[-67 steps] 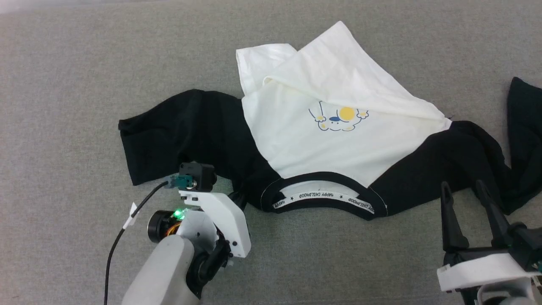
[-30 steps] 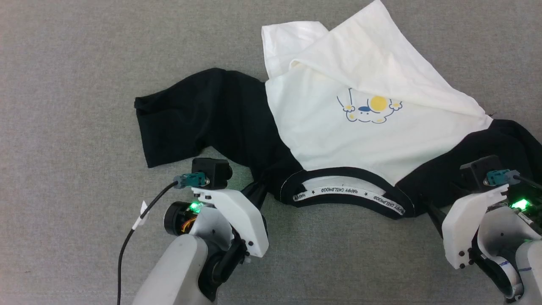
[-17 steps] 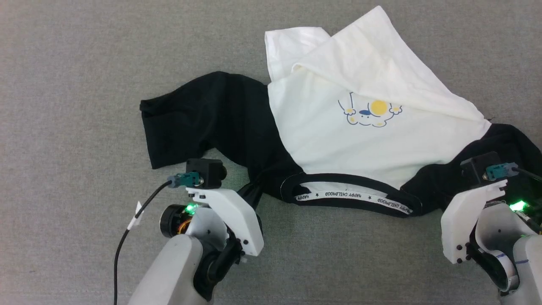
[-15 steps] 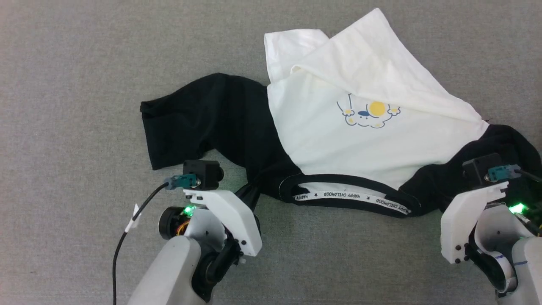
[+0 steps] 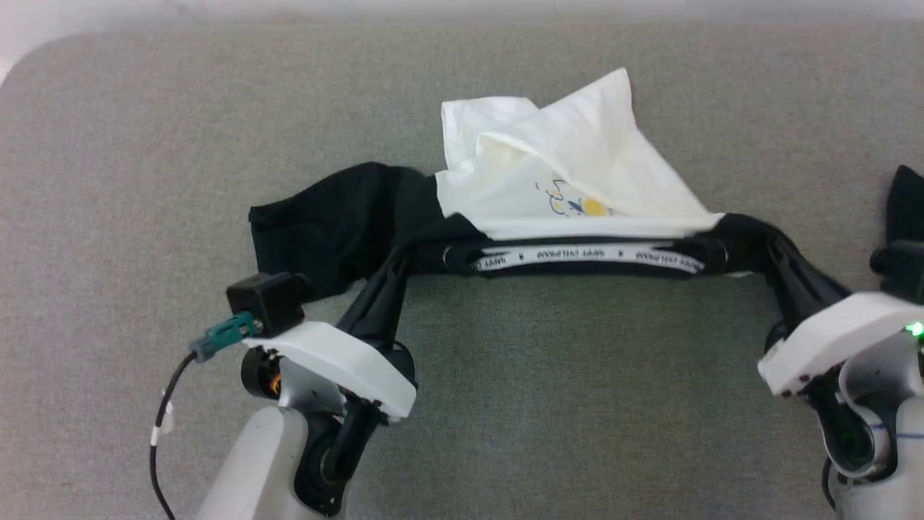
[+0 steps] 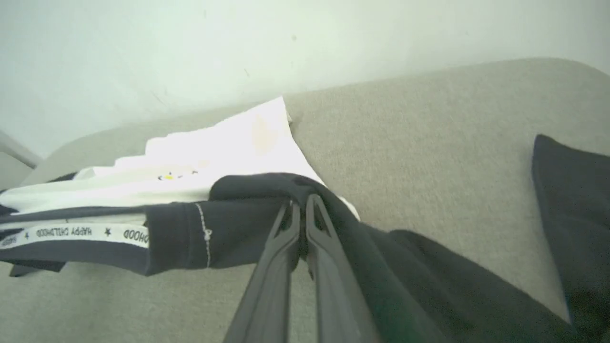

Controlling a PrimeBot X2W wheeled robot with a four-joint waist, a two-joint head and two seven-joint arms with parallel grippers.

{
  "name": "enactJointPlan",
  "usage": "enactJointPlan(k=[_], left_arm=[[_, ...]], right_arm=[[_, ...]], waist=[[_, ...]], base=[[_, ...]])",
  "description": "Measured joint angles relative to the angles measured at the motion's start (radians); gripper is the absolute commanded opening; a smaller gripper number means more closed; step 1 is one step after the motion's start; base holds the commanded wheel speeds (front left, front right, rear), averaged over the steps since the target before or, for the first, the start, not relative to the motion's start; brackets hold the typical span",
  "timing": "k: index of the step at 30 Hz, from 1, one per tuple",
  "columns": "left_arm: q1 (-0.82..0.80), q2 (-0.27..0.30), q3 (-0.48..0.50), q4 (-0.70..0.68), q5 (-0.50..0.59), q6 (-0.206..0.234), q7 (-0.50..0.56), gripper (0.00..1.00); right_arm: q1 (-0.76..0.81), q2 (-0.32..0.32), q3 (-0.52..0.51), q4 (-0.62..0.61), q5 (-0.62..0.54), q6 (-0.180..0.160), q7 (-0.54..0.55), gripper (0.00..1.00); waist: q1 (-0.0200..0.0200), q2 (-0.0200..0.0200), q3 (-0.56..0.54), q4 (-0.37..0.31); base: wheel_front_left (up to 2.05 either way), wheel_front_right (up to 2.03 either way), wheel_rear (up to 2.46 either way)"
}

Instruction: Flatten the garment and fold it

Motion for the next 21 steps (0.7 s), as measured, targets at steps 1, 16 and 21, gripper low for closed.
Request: enactJointPlan(k=[1, 16, 21], left_arm=[[-0.002, 0.001, 0.002, -0.012, 0.001, -0.001, -0.008, 0.00], [-0.420, 0.049, 0.044, 0.032, -0.011, -0.012, 0.149, 0.00], [-0.580, 0.056, 0.057, 0.144, -0.012, -0.005, 0.198, 0.00]], right_arm=[[-0.012, 0.004, 0.003, -0.012, 0.012, 0.000, -0.009, 0.00], [-0.489, -0.009, 0.131, 0.034, 0.001, -0.002, 0.027, 0.00], [-0.674, -0.014, 0.148, 0.194, -0.032, -0.002, 0.040, 0.00]], waist=[[0.0000, 0.0000, -0.008, -0.002], [-0.0001, 0.0000, -0.115, -0.032], [-0.0002, 0.0000, -0.150, -0.037]], base=[[0.00, 0.00, 0.00], [0.00, 0.00, 0.00], [0.00, 0.00, 0.00]])
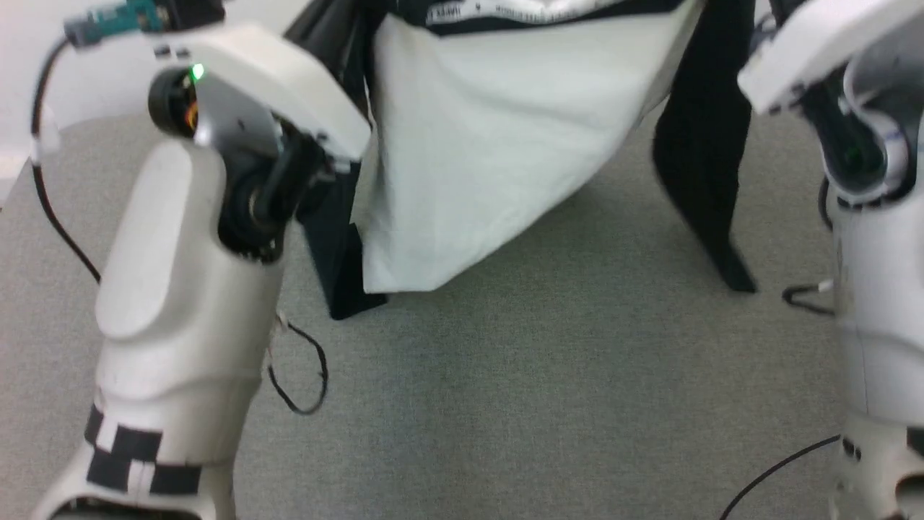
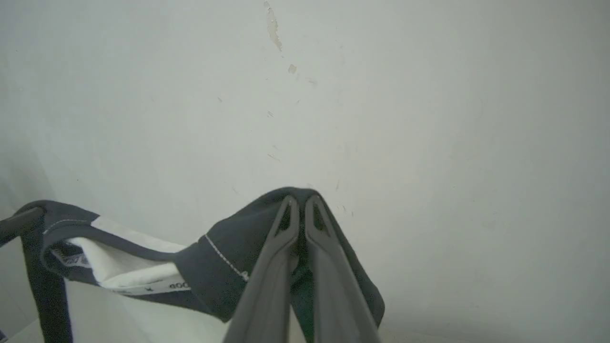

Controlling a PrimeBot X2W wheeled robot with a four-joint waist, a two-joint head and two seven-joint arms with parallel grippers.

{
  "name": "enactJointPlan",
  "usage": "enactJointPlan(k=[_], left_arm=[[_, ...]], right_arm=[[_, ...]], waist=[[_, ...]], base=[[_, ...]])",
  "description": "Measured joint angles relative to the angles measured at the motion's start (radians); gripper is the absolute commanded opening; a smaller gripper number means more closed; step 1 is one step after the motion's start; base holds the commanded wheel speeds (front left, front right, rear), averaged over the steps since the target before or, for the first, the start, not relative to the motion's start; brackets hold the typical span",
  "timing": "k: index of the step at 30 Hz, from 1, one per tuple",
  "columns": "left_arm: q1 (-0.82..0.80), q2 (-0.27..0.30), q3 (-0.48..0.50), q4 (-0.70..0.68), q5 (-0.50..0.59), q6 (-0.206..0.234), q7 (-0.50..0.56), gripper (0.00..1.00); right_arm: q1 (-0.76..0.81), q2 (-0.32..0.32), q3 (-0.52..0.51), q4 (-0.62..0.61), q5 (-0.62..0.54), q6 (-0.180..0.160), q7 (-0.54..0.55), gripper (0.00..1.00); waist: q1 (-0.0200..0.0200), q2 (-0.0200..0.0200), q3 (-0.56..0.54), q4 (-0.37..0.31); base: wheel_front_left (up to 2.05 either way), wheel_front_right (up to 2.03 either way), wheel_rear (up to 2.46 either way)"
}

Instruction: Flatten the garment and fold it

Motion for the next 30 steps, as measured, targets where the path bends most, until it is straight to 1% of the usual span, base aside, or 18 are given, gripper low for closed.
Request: enactJointPlan(k=[4, 9, 16, 23, 27, 30], left_arm=[[-0.120, 0.004, 0.010, 0.092, 0.006, 0.026, 0.025, 0.00], [-0.263, 0.016, 0.019, 0.183, 0.025, 0.052, 0.035, 0.00], [-0.411, 0.034, 0.022, 0.276, 0.071, 0.081, 0.016, 0.00], [-0.521, 0.047, 0.021, 0.298, 0.095, 0.105, 0.000, 0.00], [-0.574, 0.063, 0.024, 0.269, 0.110, 0.121, 0.001, 0.00], [-0.619, 0.065, 0.036, 0.241, 0.115, 0.131, -0.026, 0.00]], right_arm=[[-0.134, 0.004, -0.004, 0.134, -0.047, 0.000, -0.016, 0.00], [-0.287, 0.018, -0.016, 0.274, -0.101, 0.000, -0.046, 0.00], [-0.446, 0.035, -0.025, 0.424, -0.164, 0.000, -0.087, 0.00], [-0.573, 0.040, -0.027, 0.500, -0.209, 0.000, -0.091, 0.00], [-0.640, 0.042, -0.034, 0.507, -0.243, 0.001, -0.088, 0.00], [-0.698, 0.044, -0.046, 0.500, -0.285, 0.002, -0.107, 0.00]], waist=[[-0.0001, 0.0000, -0.017, -0.005], [0.0000, 0.0000, -0.007, -0.013], [0.0000, 0.0000, 0.029, -0.025], [0.0001, 0.0000, 0.102, -0.032], [0.0002, 0.0000, 0.162, -0.036], [0.0002, 0.0000, 0.216, -0.038]], base=[[0.00, 0.00, 0.00], [0.00, 0.00, 0.00], [0.00, 0.00, 0.00], [0.00, 0.00, 0.00], [0.00, 0.00, 0.00], [0.00, 0.00, 0.00]])
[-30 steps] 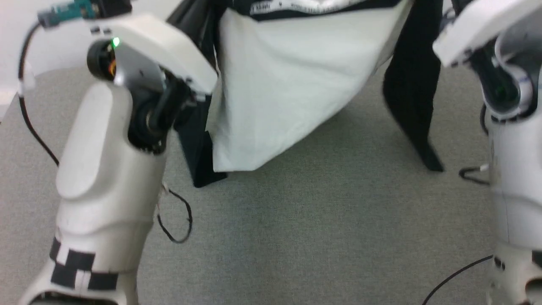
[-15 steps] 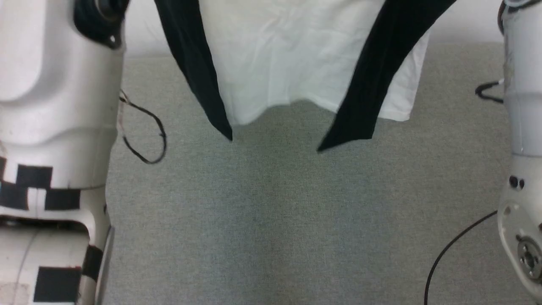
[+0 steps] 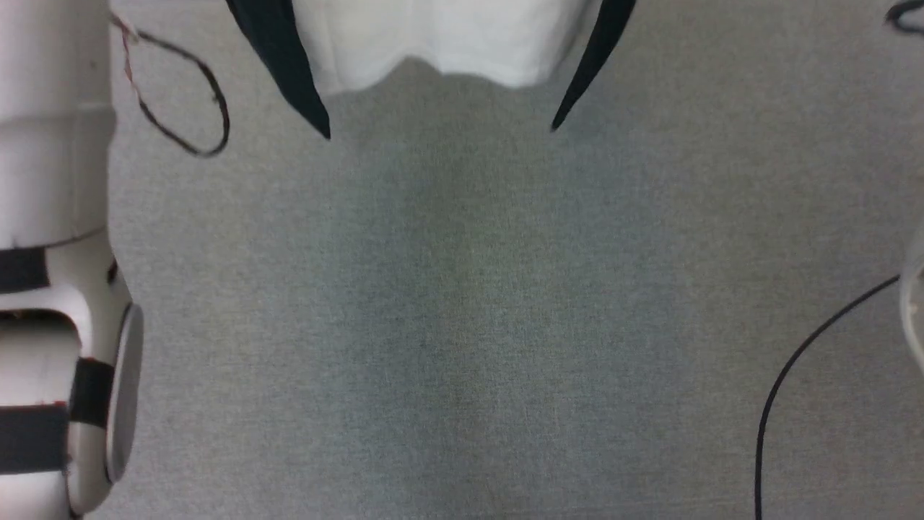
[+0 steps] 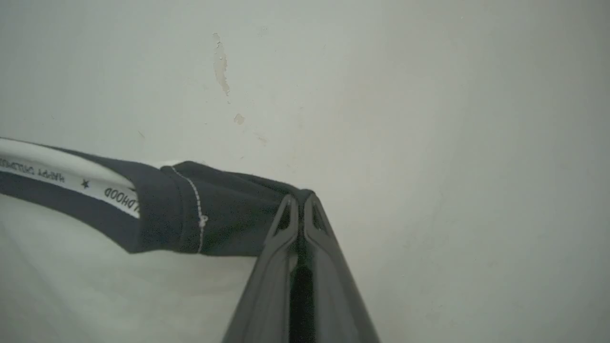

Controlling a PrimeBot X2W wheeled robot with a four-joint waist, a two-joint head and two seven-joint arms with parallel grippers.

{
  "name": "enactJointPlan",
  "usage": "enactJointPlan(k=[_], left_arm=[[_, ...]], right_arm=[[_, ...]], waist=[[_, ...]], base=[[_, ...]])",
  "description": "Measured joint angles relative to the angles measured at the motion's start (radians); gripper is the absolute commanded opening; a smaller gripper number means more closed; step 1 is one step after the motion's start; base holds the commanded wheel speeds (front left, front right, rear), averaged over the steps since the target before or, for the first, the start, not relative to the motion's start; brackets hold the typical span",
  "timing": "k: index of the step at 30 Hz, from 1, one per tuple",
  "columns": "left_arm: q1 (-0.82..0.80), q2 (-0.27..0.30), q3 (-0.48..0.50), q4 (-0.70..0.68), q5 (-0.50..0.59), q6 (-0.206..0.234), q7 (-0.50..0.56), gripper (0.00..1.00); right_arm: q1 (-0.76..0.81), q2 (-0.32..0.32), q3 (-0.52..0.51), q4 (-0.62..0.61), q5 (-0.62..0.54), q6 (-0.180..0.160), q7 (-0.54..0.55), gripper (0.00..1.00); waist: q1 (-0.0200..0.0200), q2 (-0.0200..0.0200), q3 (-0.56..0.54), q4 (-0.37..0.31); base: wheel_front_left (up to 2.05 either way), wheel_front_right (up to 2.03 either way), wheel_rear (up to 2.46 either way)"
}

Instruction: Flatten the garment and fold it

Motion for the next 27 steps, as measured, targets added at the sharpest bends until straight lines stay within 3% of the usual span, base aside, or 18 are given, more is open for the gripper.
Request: enactJointPlan(k=[20, 27], left_arm=[[-0.284, -0.017, 0.025, 0.052, 0.038, -0.038, -0.296, 0.00], [-0.361, -0.017, 0.035, 0.045, 0.048, -0.051, -0.414, 0.00]], right_arm=[[-0.279, 0.006, -0.053, 0.036, -0.175, 0.000, -0.253, 0.00], [-0.360, 0.006, -0.062, -0.010, -0.295, 0.000, -0.370, 0.00]], waist=[[0.0001, 0.0000, 0.370, -0.011], [-0.0002, 0.0000, 0.463, -0.010]], base=[[0.00, 0.00, 0.00], [0.00, 0.00, 0.00]])
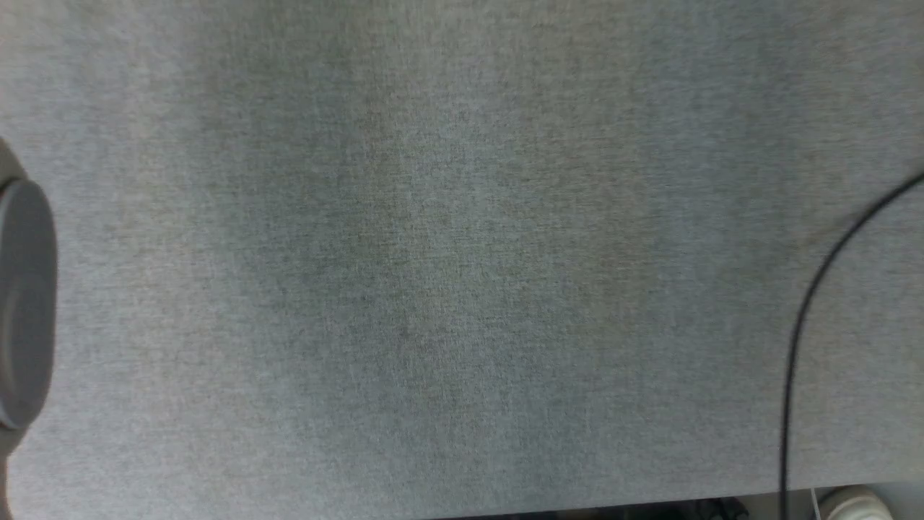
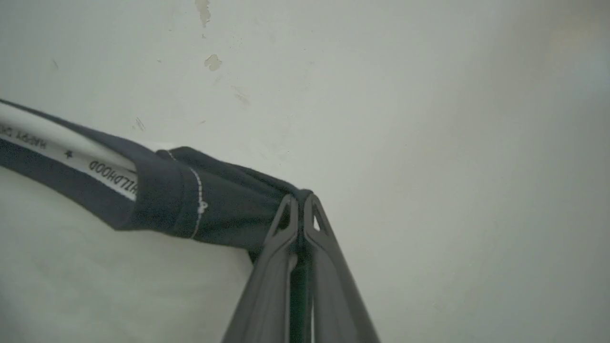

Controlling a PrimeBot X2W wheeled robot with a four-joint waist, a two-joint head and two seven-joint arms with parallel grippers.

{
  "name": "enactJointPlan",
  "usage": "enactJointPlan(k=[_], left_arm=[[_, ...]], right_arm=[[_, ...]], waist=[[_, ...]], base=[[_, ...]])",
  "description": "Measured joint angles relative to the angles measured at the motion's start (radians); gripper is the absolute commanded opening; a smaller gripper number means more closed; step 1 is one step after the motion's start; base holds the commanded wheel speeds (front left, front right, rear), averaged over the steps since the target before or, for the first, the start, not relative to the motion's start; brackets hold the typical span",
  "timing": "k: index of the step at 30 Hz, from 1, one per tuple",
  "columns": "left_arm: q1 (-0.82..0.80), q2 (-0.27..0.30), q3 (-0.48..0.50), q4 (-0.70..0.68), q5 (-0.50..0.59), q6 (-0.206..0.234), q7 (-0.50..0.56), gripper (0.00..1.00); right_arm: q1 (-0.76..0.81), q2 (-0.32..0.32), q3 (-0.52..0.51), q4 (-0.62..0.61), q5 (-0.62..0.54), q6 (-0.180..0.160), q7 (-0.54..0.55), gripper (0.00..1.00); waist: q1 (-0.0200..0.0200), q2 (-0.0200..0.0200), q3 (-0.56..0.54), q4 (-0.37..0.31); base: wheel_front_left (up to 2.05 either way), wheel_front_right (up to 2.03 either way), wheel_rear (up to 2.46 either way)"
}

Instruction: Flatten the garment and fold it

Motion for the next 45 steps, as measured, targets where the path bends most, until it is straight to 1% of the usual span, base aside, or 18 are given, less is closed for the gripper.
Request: enactJointPlan(k=[5, 11, 13, 18, 21, 24, 26, 29, 32, 36, 39, 41, 45], left_arm=[[-0.004, 0.017, 0.003, 0.020, 0.008, -0.031, -0.038, 0.00], [0.000, 0.028, 0.002, 0.057, 0.008, -0.075, -0.056, 0.00], [0.006, 0.035, 0.005, 0.068, 0.006, -0.089, -0.061, 0.00], [0.063, 0.059, 0.003, 0.078, -0.022, -0.145, -0.061, 0.00], [0.117, 0.080, -0.005, 0.060, -0.040, -0.172, -0.042, 0.00], [0.186, 0.101, -0.015, 0.008, -0.067, -0.191, -0.008, 0.00], [0.235, 0.110, -0.026, -0.049, -0.092, -0.198, 0.024, 0.00], [0.331, 0.127, -0.048, -0.158, -0.120, -0.205, 0.081, 0.00], [0.460, 0.143, -0.058, -0.270, -0.151, -0.203, 0.136, 0.00], [0.634, 0.157, -0.061, -0.421, -0.181, -0.163, 0.196, 0.00], [0.763, 0.170, -0.063, -0.518, -0.188, -0.128, 0.216, 0.00], [0.842, 0.172, -0.059, -0.568, -0.198, -0.105, 0.218, 0.00], [0.980, 0.171, -0.074, -0.650, -0.197, -0.072, 0.218, 0.00]], right_arm=[[-0.005, 0.001, 0.006, 0.013, -0.045, 0.000, -0.004, 0.00], [-0.001, 0.001, 0.015, 0.026, -0.082, 0.000, -0.014, 0.00], [0.002, 0.000, 0.030, 0.037, -0.082, 0.000, -0.021, 0.00], [0.051, -0.004, 0.094, 0.064, -0.049, 0.000, -0.041, 0.00], [0.094, -0.018, 0.146, 0.064, -0.001, 0.000, -0.056, 0.00], [0.147, -0.035, 0.187, 0.030, 0.081, 0.000, -0.051, 0.00], [0.191, -0.055, 0.210, -0.022, 0.148, 0.000, -0.027, 0.00], [0.277, -0.095, 0.234, -0.143, 0.250, -0.001, 0.026, 0.00], [0.415, -0.143, 0.253, -0.280, 0.340, -0.001, 0.100, 0.00], [0.626, -0.190, 0.253, -0.466, 0.426, -0.001, 0.191, 0.00], [0.763, -0.193, 0.245, -0.584, 0.458, -0.001, 0.239, 0.00], [0.841, -0.182, 0.235, -0.654, 0.474, -0.001, 0.264, 0.00], [0.986, -0.157, 0.231, -0.755, 0.497, -0.001, 0.303, 0.00]], waist=[[0.0001, 0.0000, 0.070, 0.007], [0.0001, 0.0000, 0.156, 0.018], [0.0001, 0.0000, 0.181, 0.023], [0.0001, 0.0000, 0.223, 0.034], [0.0001, 0.0000, 0.221, 0.040], [0.0000, 0.0000, 0.205, 0.042], [0.0000, 0.0000, 0.192, 0.043], [-0.0001, 0.0000, 0.174, 0.048], [0.0000, 0.0000, 0.151, 0.051], [0.0000, 0.0000, 0.113, 0.050], [-0.0001, 0.0000, 0.080, 0.045], [-0.0001, 0.0000, 0.058, 0.040], [-0.0001, 0.0000, 0.015, 0.030]], base=[[0.00, 0.00, 0.00], [0.00, 0.00, 0.00], [0.00, 0.00, 0.00], [0.00, 0.00, 0.00], [0.00, 0.00, 0.00], [0.00, 0.00, 0.00], [0.00, 0.00, 0.00], [0.00, 0.00, 0.00], [0.00, 0.00, 0.00], [0.00, 0.00, 0.00], [0.00, 0.00, 0.00], [0.00, 0.00, 0.00], [0.00, 0.00, 0.00]])
